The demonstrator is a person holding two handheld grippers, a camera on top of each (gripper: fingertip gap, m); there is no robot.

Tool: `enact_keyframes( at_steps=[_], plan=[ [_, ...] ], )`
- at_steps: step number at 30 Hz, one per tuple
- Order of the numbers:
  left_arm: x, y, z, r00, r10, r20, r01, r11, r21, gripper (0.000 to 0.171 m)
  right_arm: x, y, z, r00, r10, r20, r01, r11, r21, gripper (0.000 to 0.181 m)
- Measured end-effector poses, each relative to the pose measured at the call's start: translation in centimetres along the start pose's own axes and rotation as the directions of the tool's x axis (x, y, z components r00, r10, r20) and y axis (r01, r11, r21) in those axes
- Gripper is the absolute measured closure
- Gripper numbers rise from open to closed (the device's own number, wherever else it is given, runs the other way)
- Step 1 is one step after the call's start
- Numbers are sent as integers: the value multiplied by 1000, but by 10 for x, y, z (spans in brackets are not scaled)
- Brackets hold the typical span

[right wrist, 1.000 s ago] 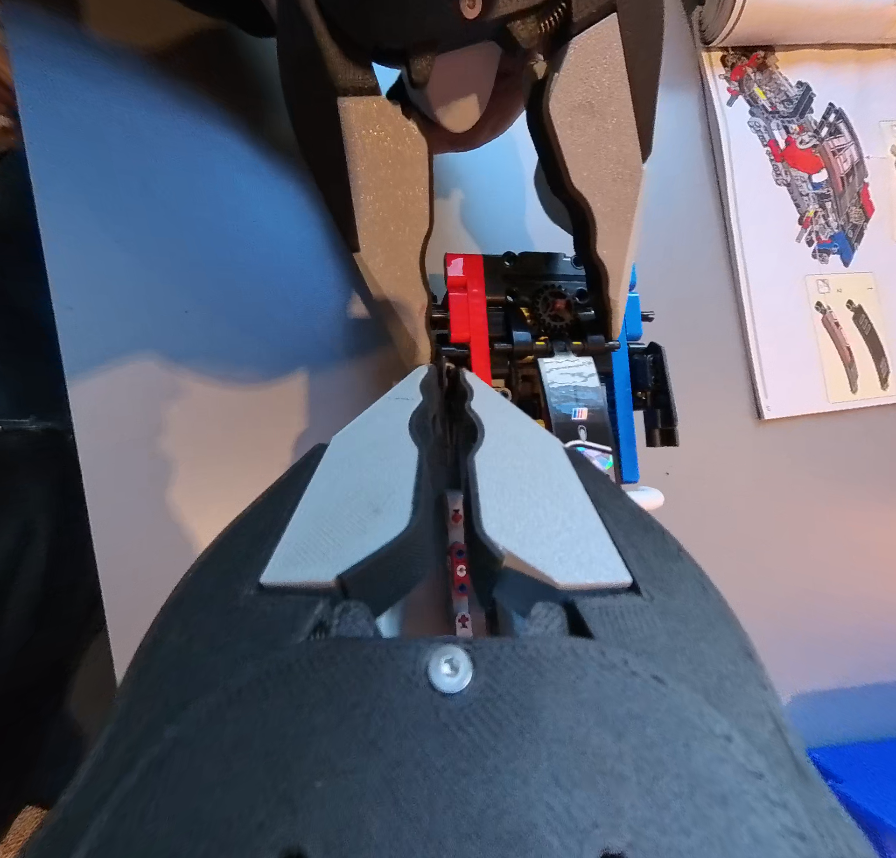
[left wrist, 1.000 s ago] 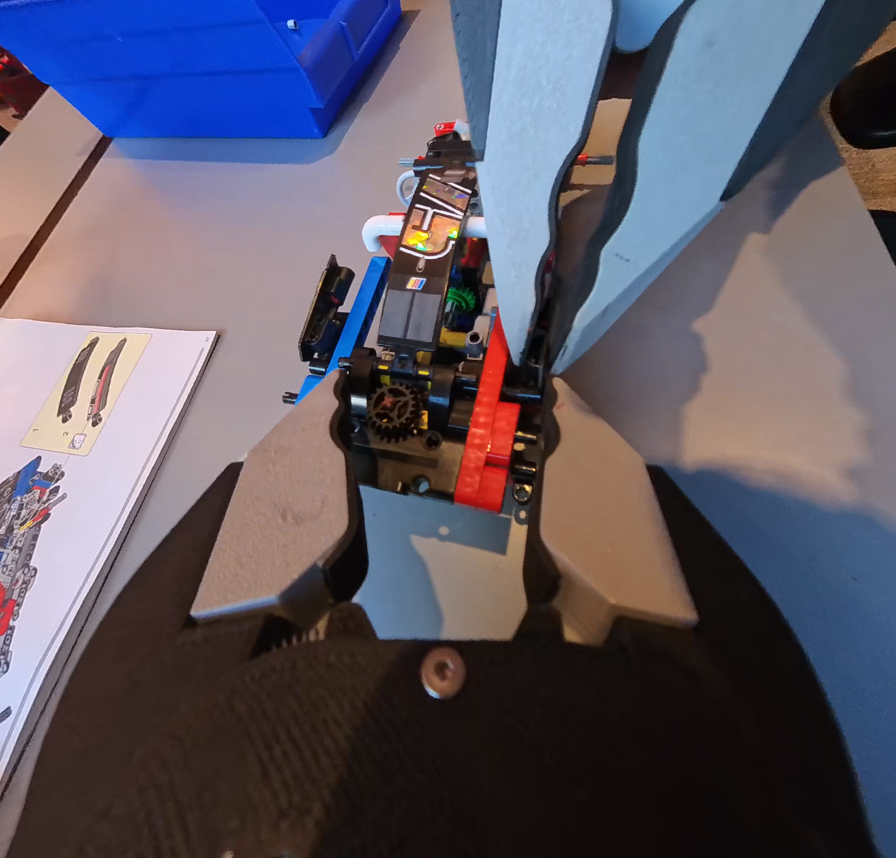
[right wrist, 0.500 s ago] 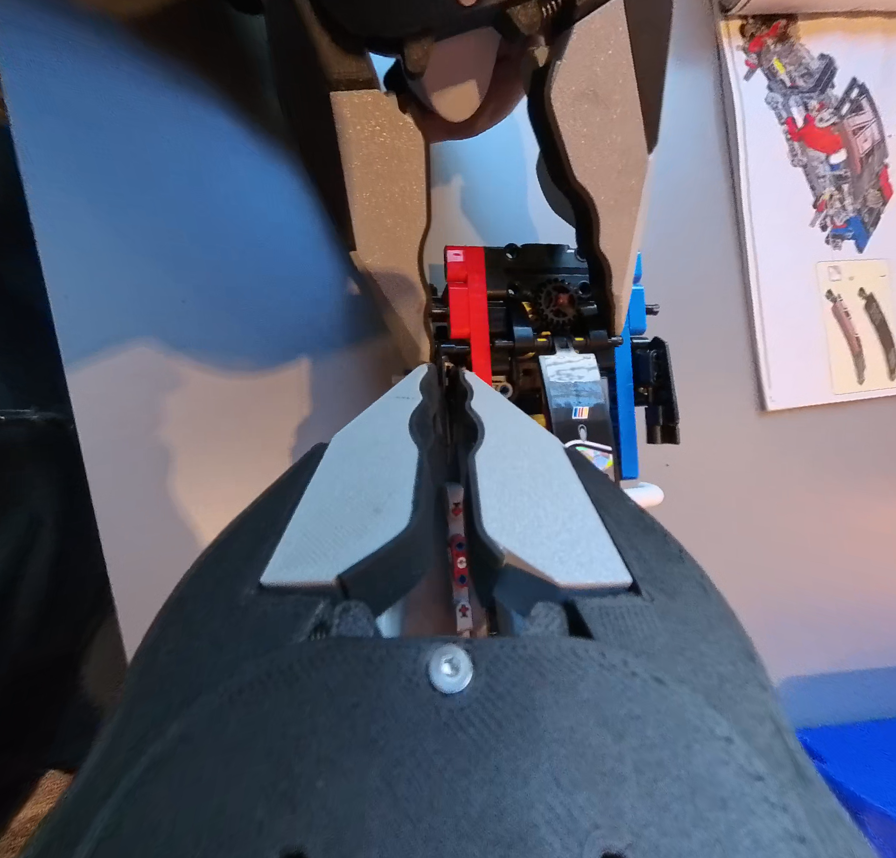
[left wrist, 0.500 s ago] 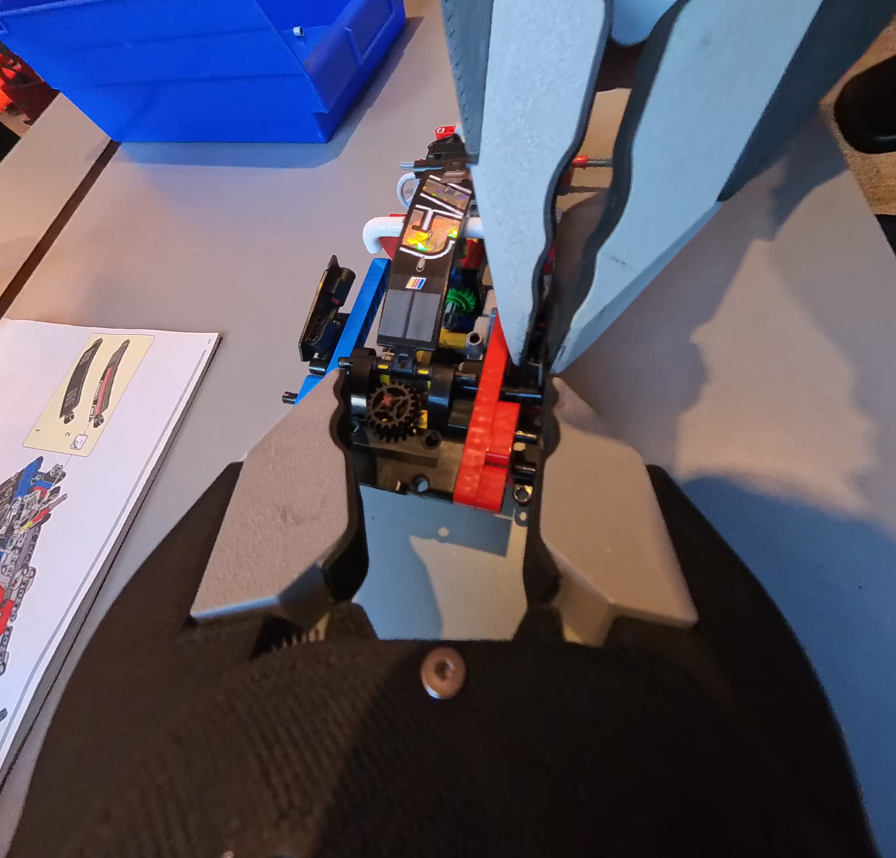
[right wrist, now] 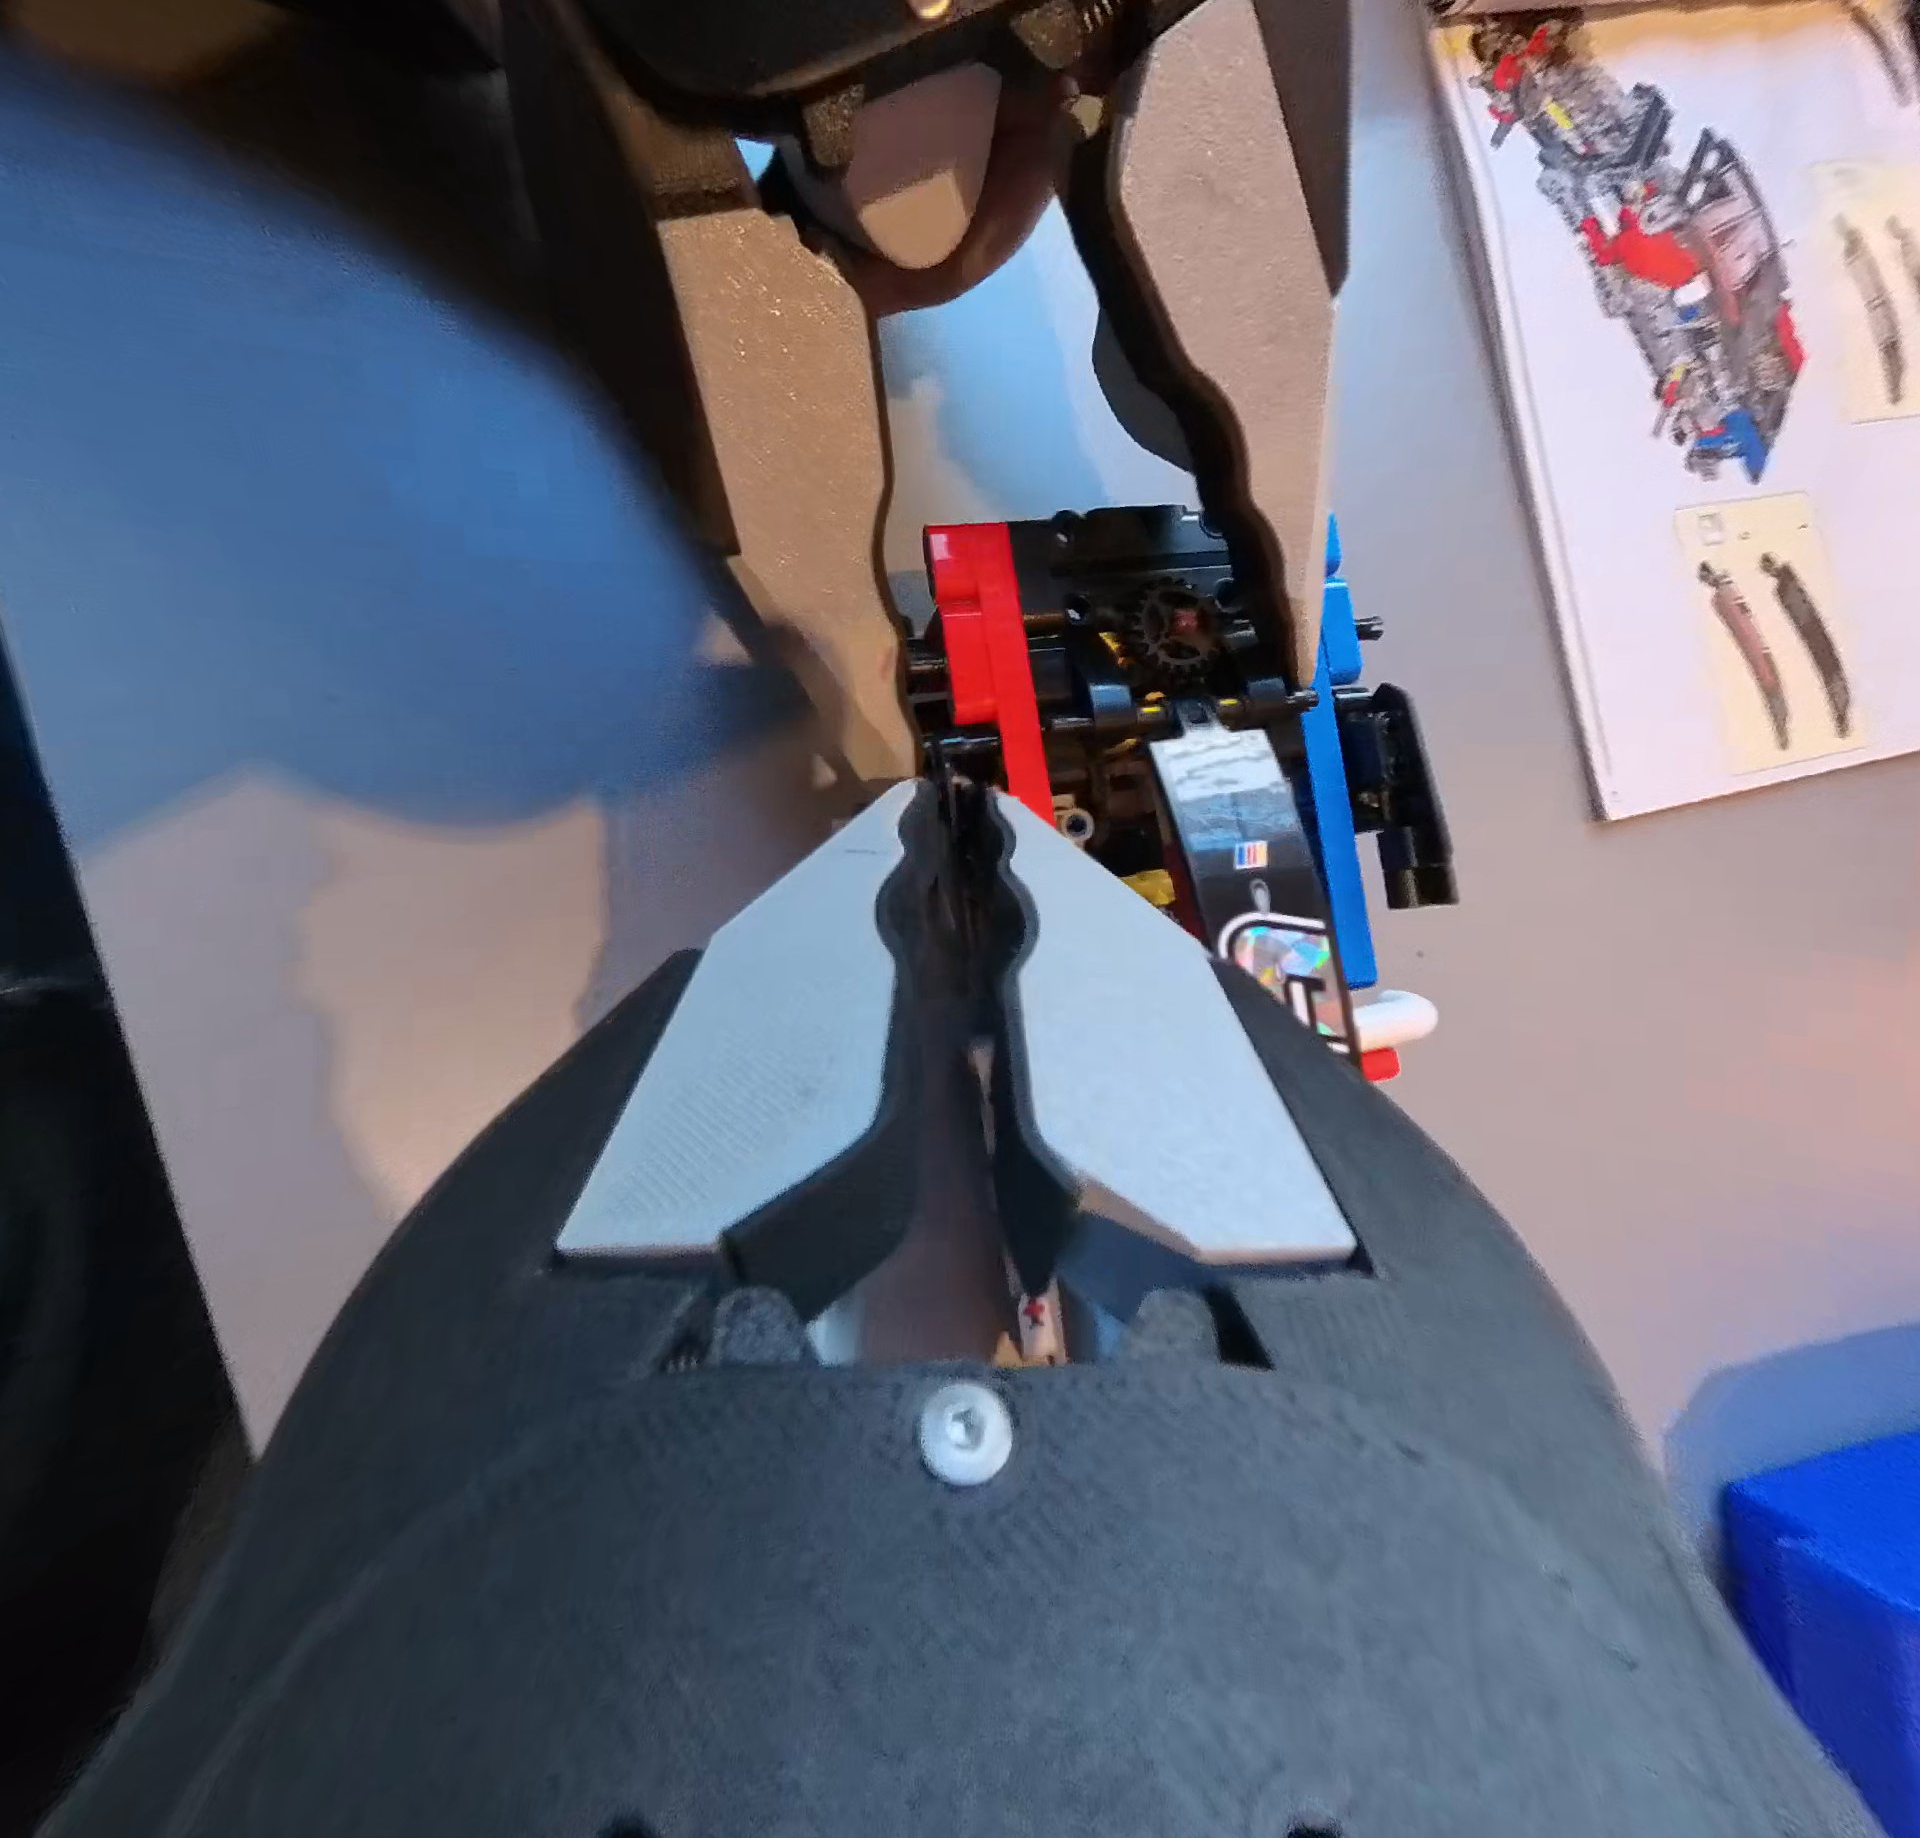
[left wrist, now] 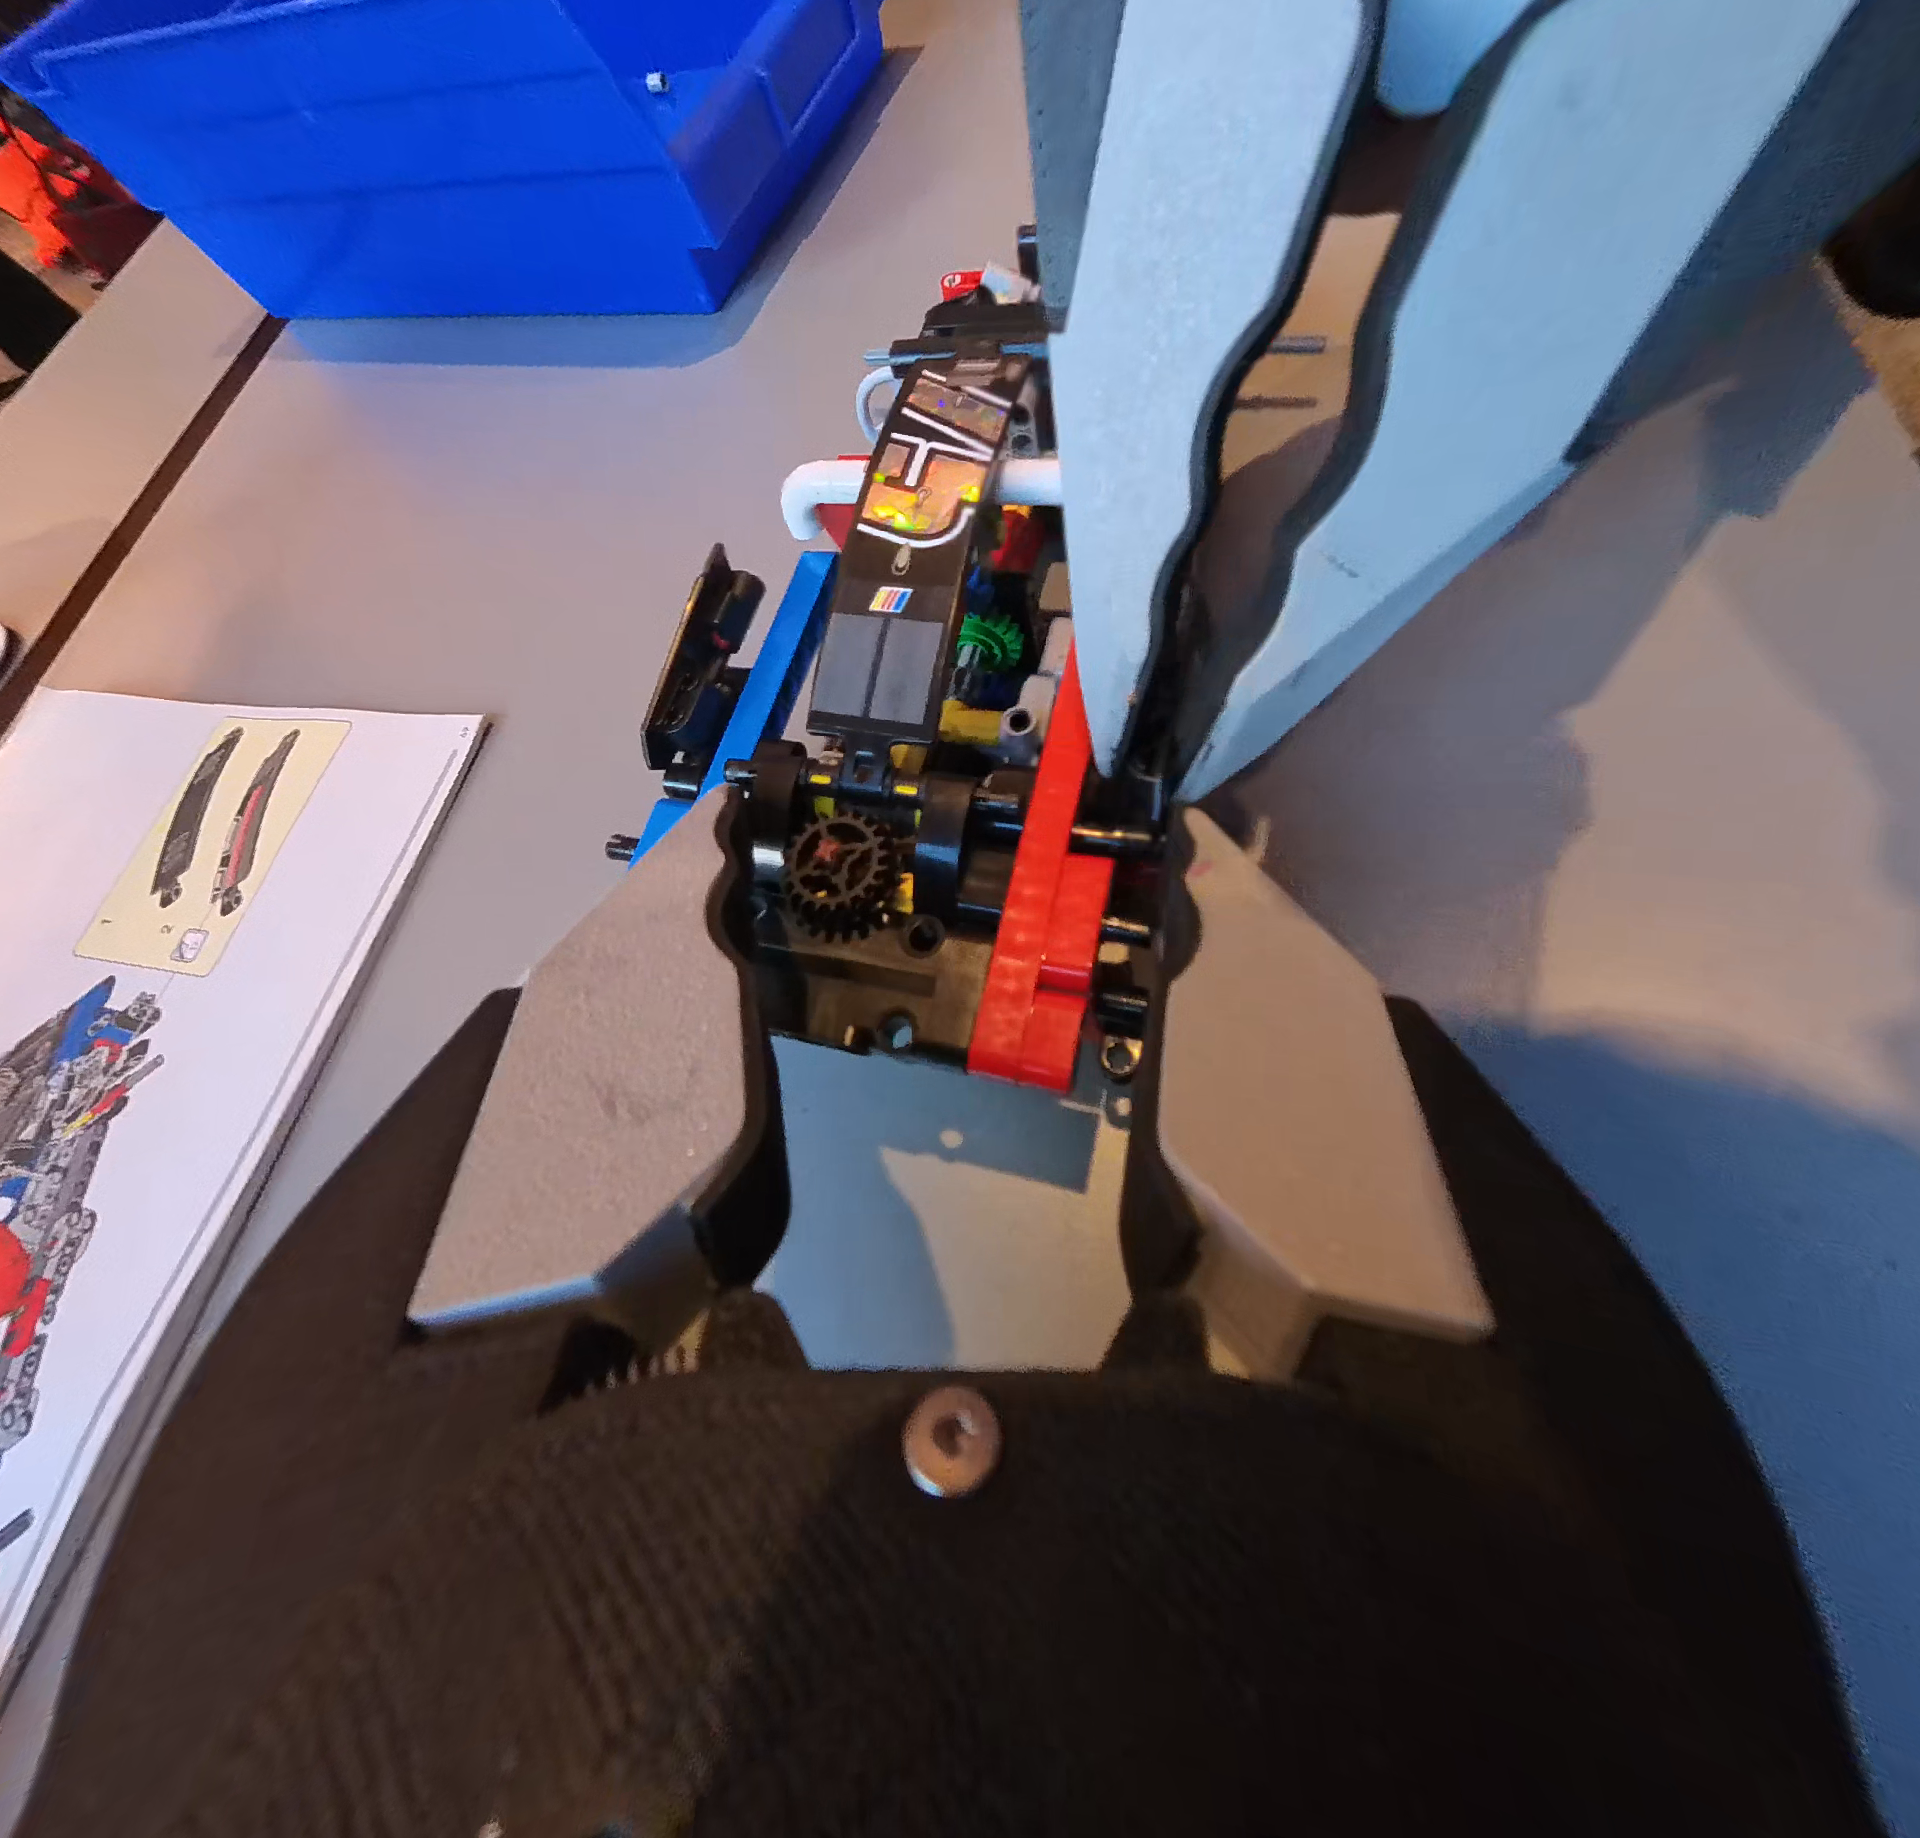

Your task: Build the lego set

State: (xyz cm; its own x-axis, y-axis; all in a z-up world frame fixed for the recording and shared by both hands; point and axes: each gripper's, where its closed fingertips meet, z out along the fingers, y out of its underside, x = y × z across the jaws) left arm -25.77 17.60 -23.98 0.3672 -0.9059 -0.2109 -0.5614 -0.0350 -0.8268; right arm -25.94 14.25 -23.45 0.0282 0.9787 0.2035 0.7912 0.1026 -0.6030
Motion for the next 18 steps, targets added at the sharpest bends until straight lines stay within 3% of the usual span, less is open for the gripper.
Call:
enact_keyframes(
  at_steps=[6,14,18],
  plan=[
    [0,0,1,1000,13,20,-13,1000,-5,96,1,1,-1,994,-44,-102,45,999,14,177],
    [0,-1,2,1000,-11,22,11,1000,-1,96,1,2,-2,994,82,67,-81,997,-19,176],
    [0,-6,1,995,-101,-8,101,994,43,97,6,-4,-7,973,164,165,-168,986,11,176]
  ],
)
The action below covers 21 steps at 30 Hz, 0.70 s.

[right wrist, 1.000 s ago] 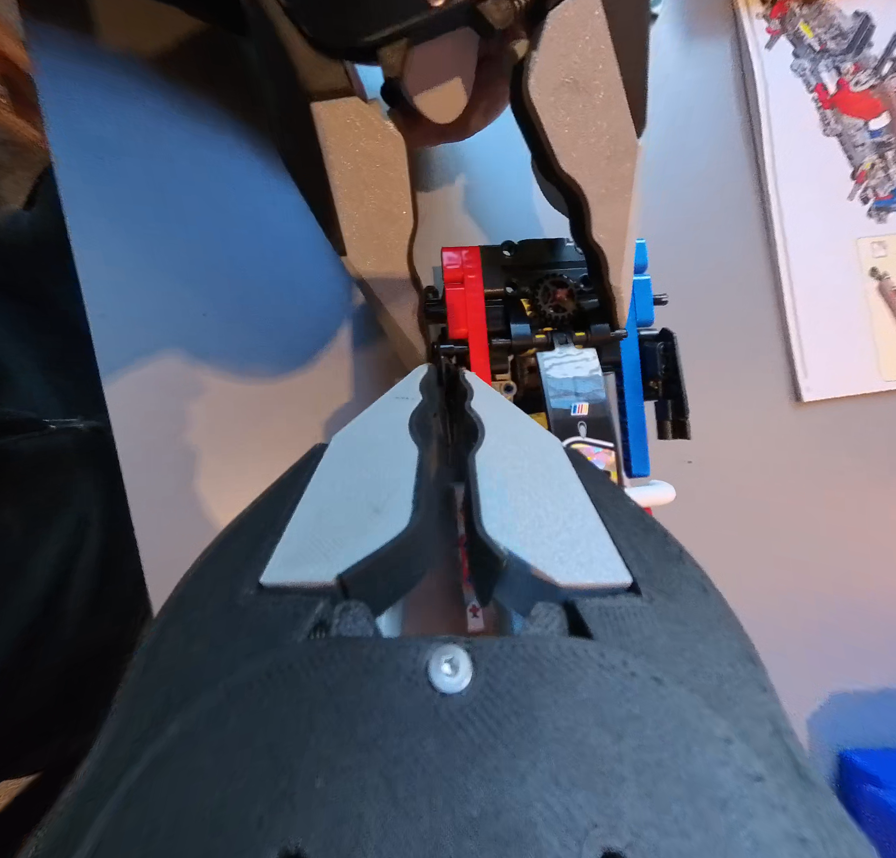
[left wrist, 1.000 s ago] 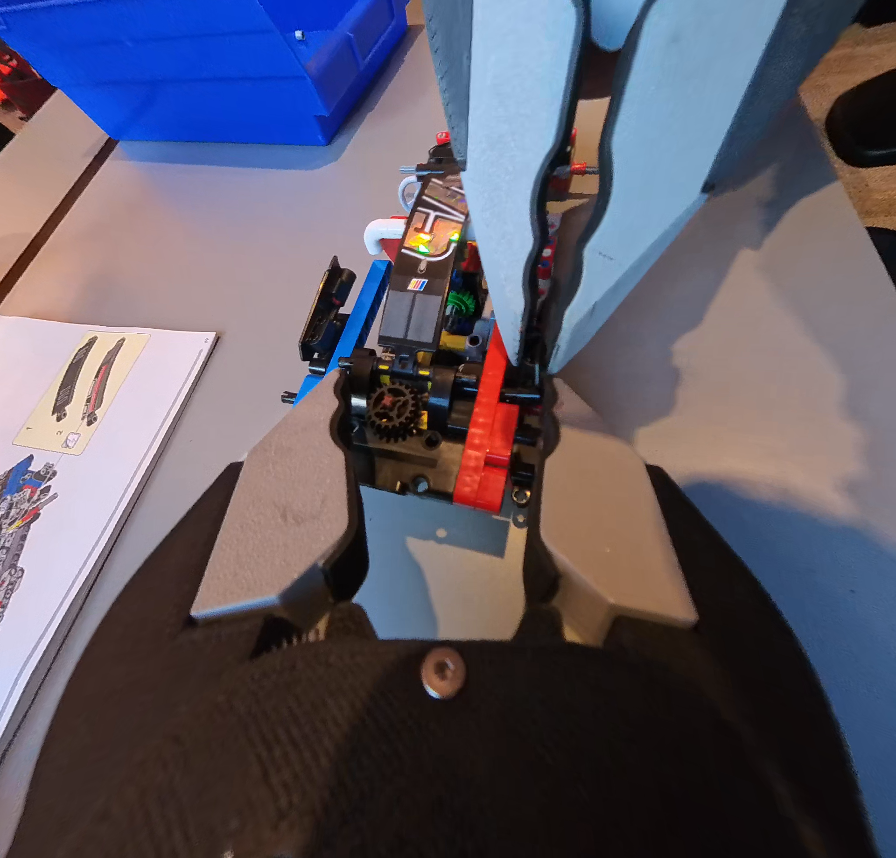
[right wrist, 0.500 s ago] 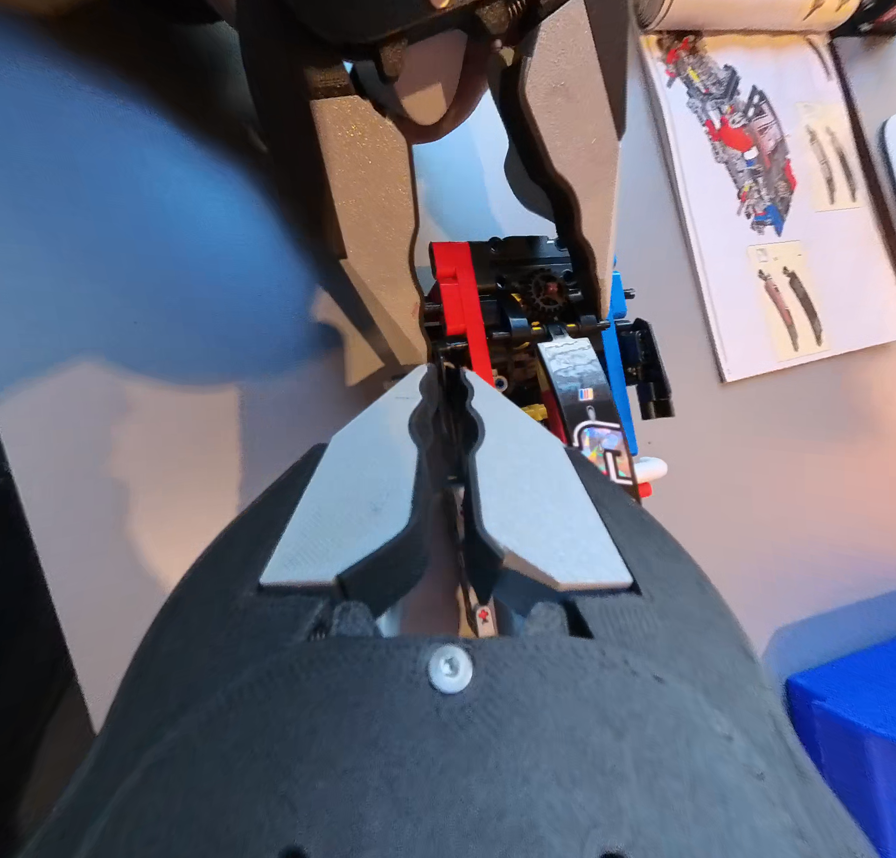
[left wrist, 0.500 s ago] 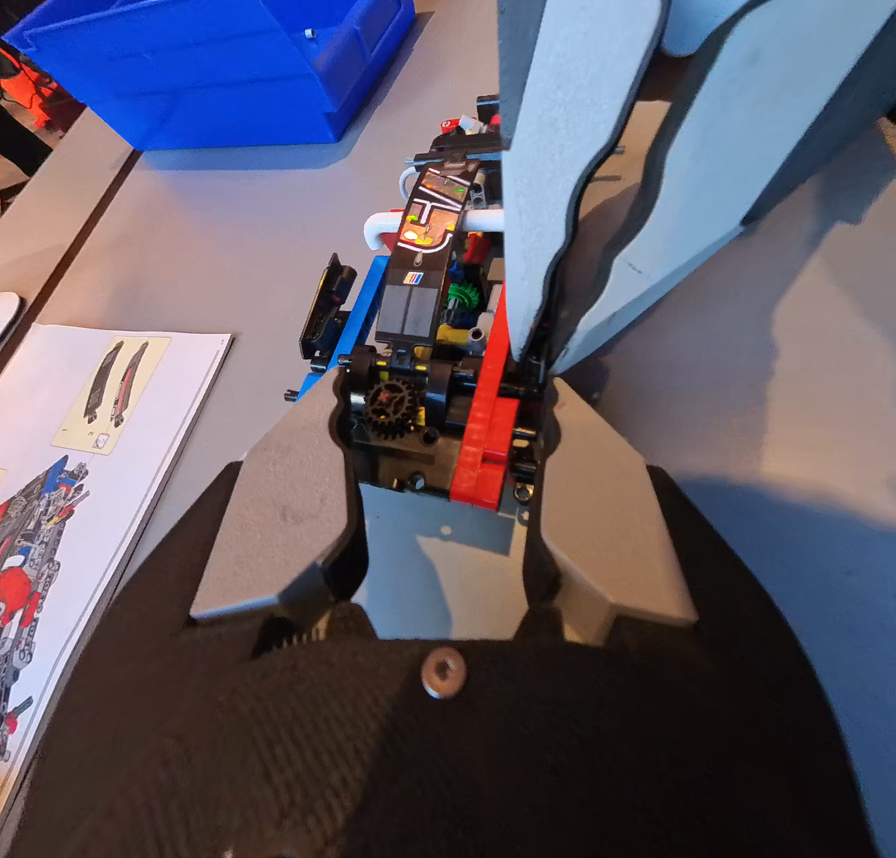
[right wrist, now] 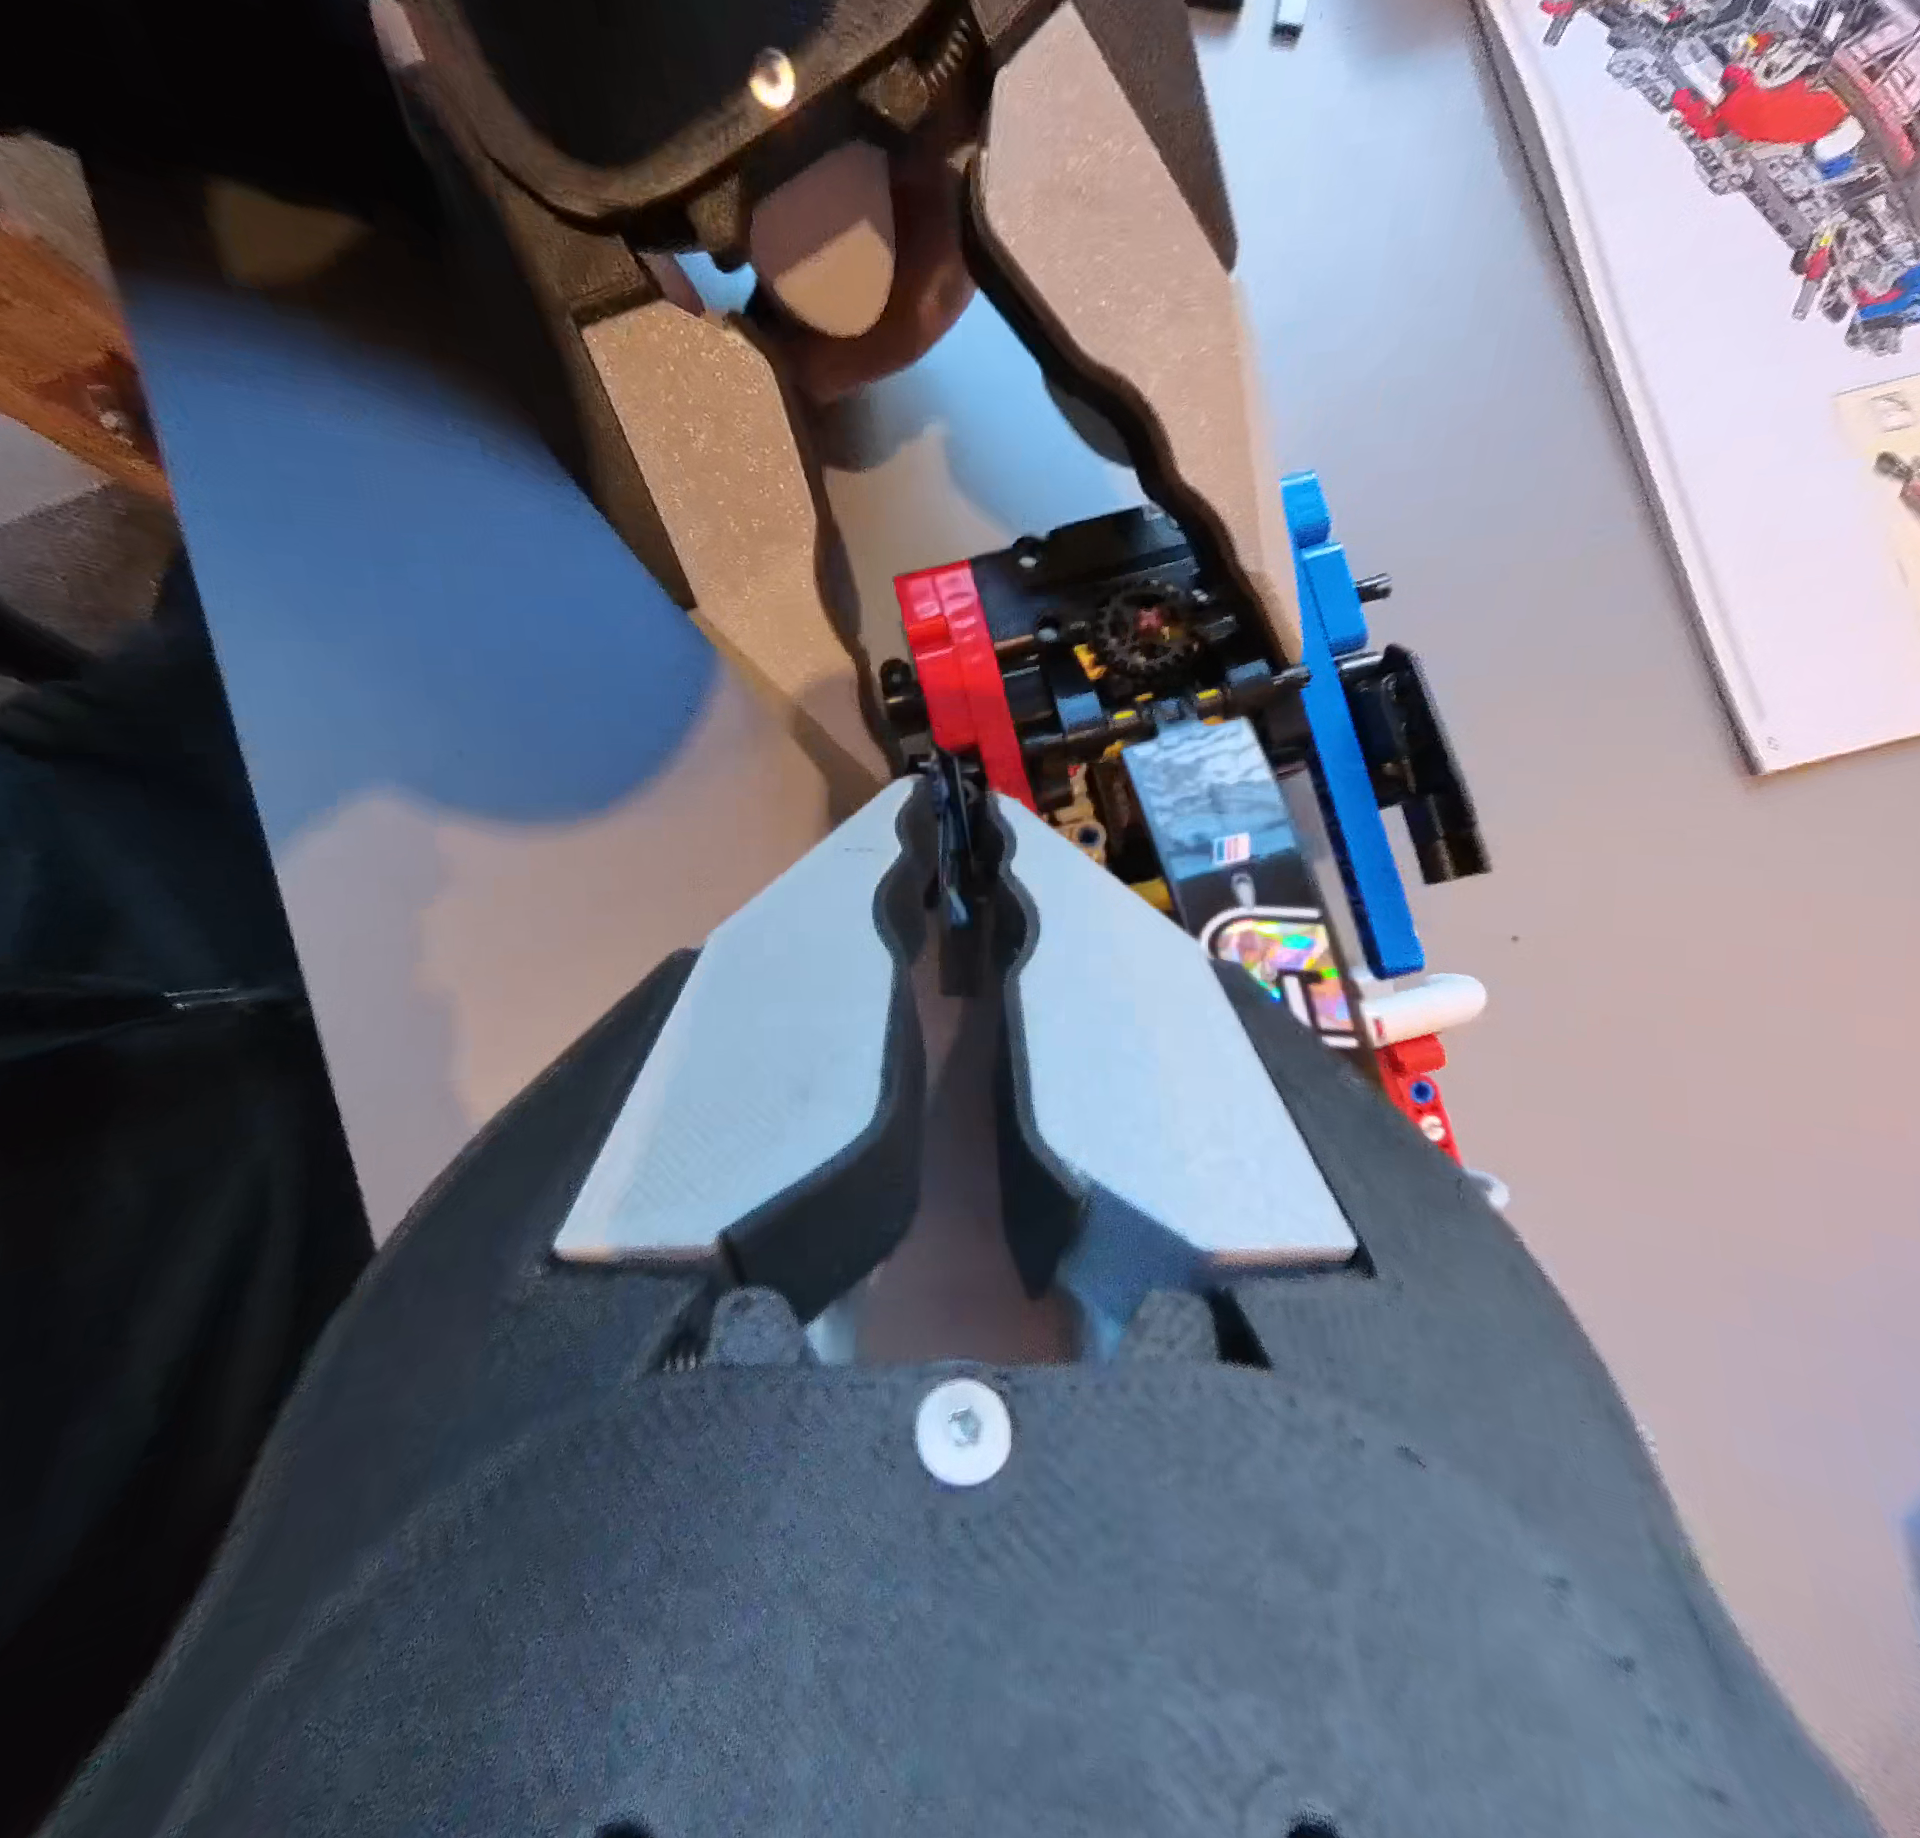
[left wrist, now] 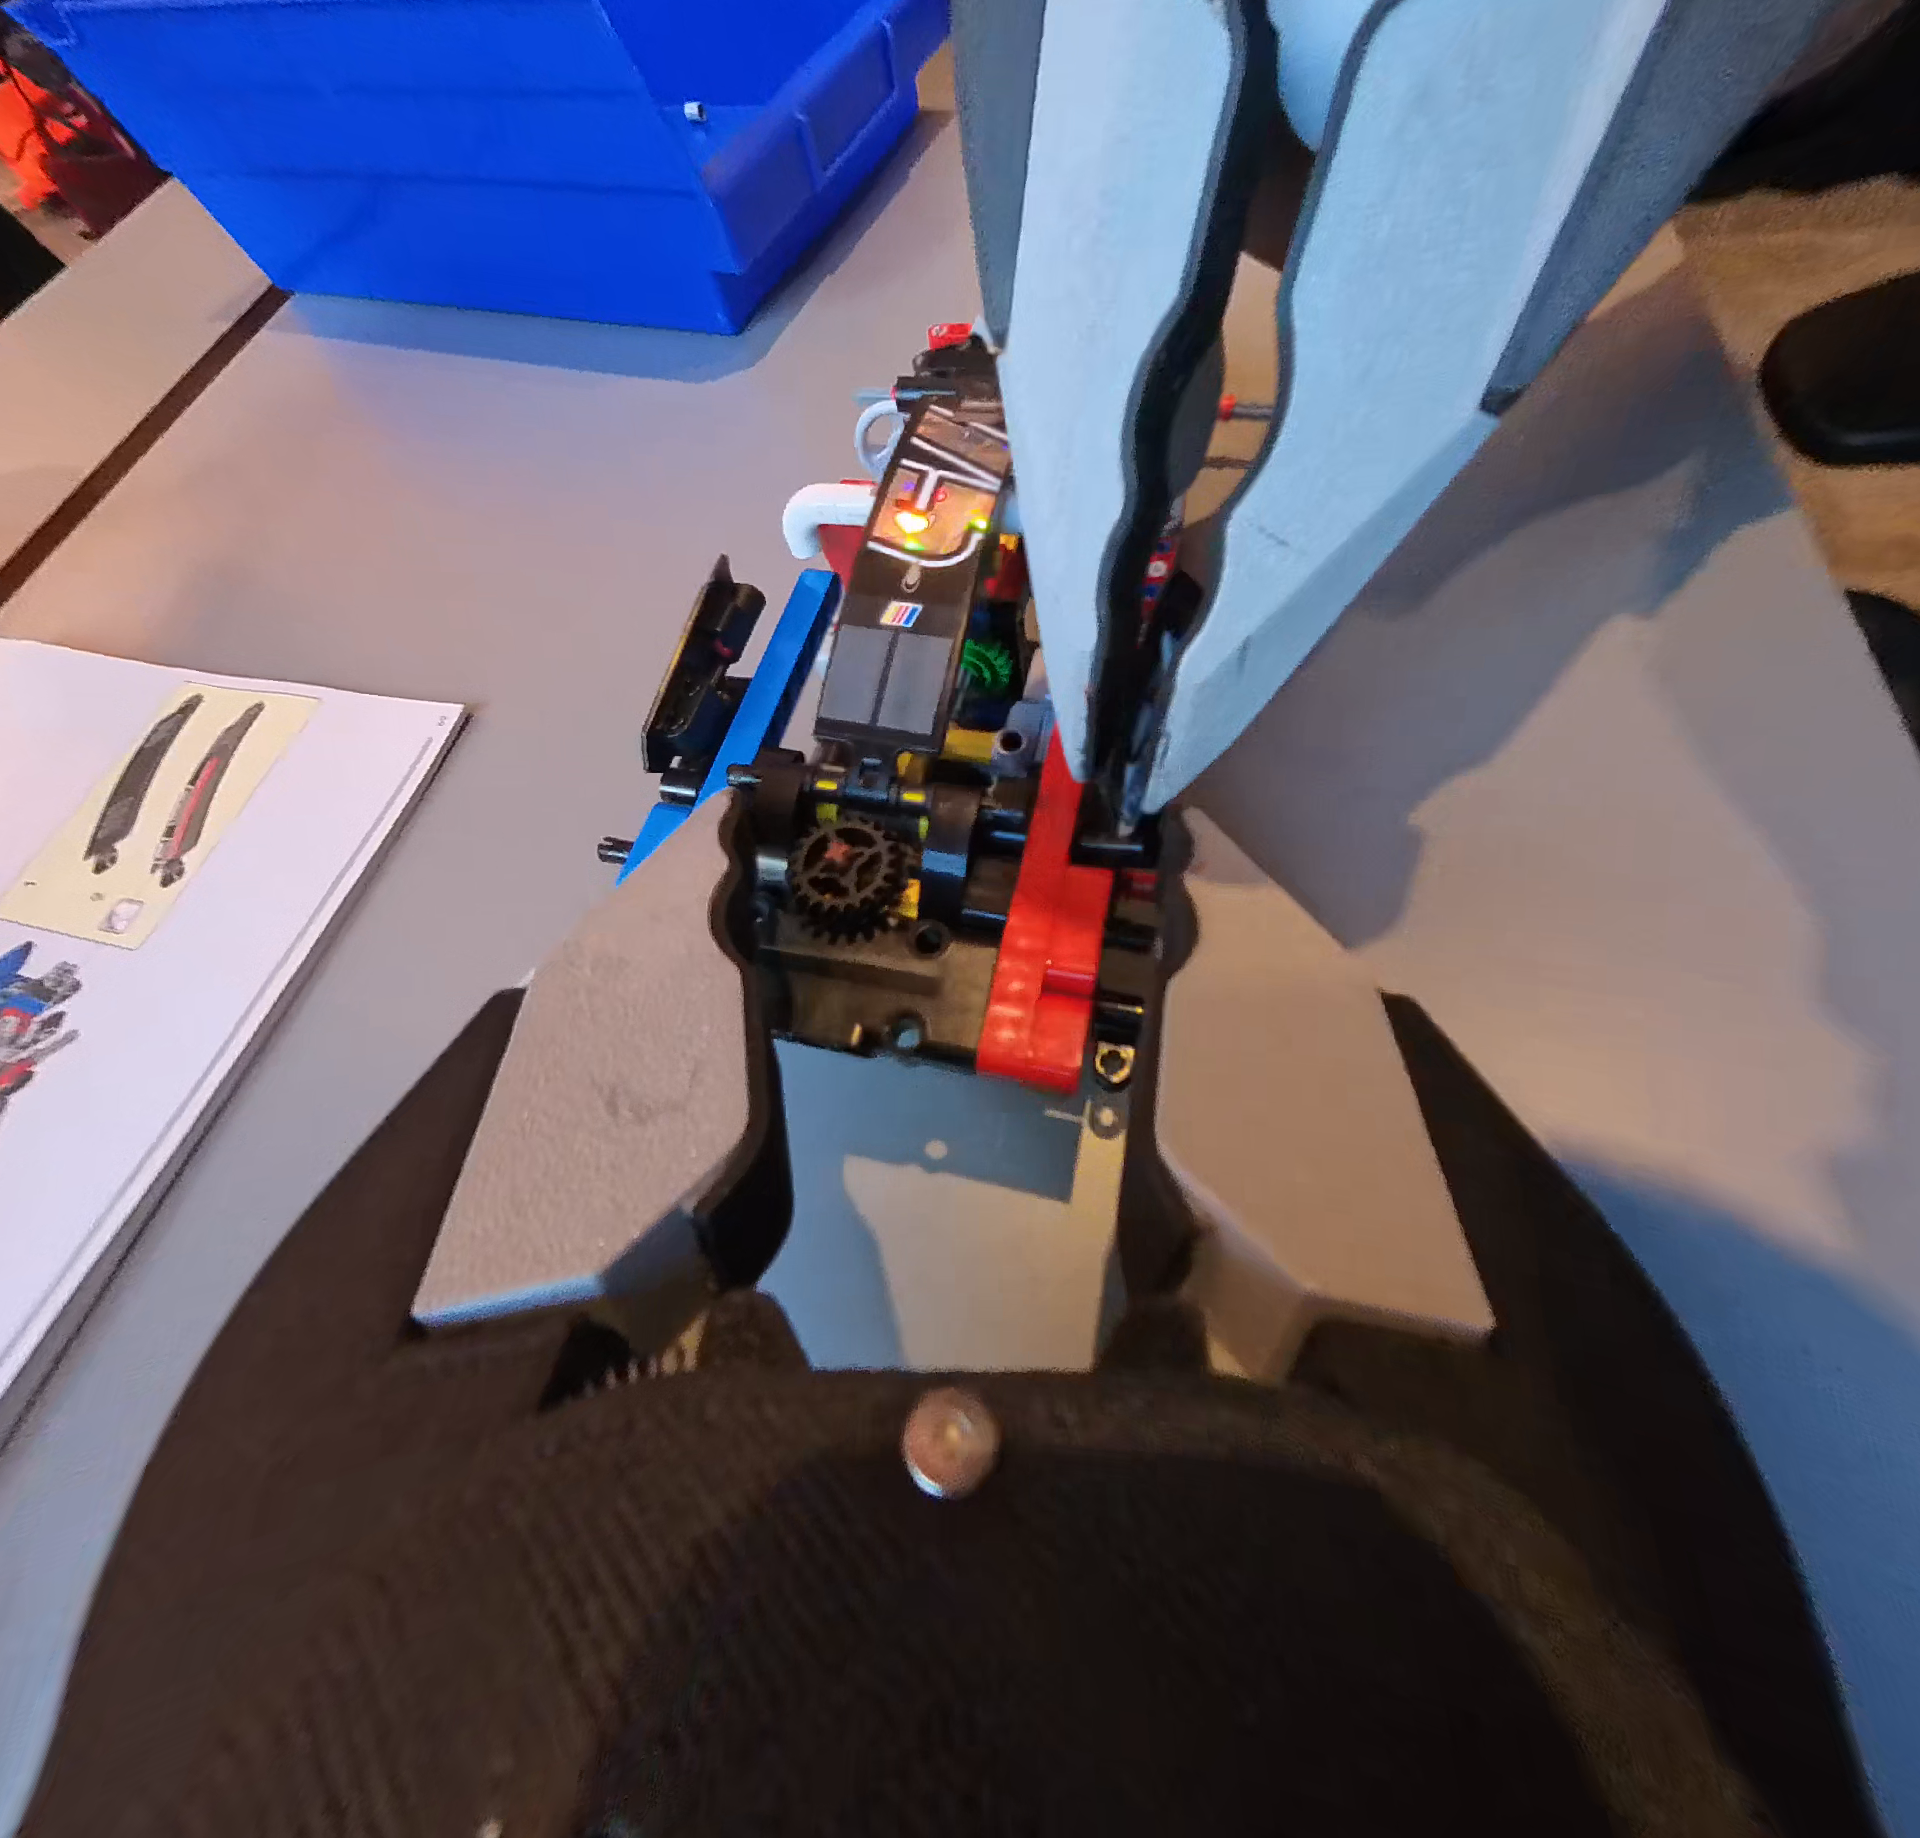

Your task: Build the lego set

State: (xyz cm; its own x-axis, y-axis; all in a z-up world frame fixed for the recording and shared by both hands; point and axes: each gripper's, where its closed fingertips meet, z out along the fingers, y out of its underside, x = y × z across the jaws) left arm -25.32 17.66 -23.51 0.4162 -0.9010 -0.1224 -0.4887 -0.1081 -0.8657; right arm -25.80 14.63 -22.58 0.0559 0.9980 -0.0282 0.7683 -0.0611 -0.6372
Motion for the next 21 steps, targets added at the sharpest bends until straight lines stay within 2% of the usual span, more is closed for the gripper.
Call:
enact_keyframes(
  at_steps=[4,13,16,21],
  plan=[
    [0,-1,0,1000,-20,-13,20,1000,19,97,1,-2,0,994,-99,-46,97,995,-31,176],
    [-2,6,5,984,153,88,-148,987,-58,95,0,9,5,932,-296,-207,299,954,-18,177],
    [-3,5,5,988,133,81,-129,990,-48,96,0,8,4,919,-313,-241,322,947,-4,177],
    [-2,4,5,992,102,73,-100,994,-33,97,0,7,2,948,-244,-203,259,964,52,176]
  ],
)
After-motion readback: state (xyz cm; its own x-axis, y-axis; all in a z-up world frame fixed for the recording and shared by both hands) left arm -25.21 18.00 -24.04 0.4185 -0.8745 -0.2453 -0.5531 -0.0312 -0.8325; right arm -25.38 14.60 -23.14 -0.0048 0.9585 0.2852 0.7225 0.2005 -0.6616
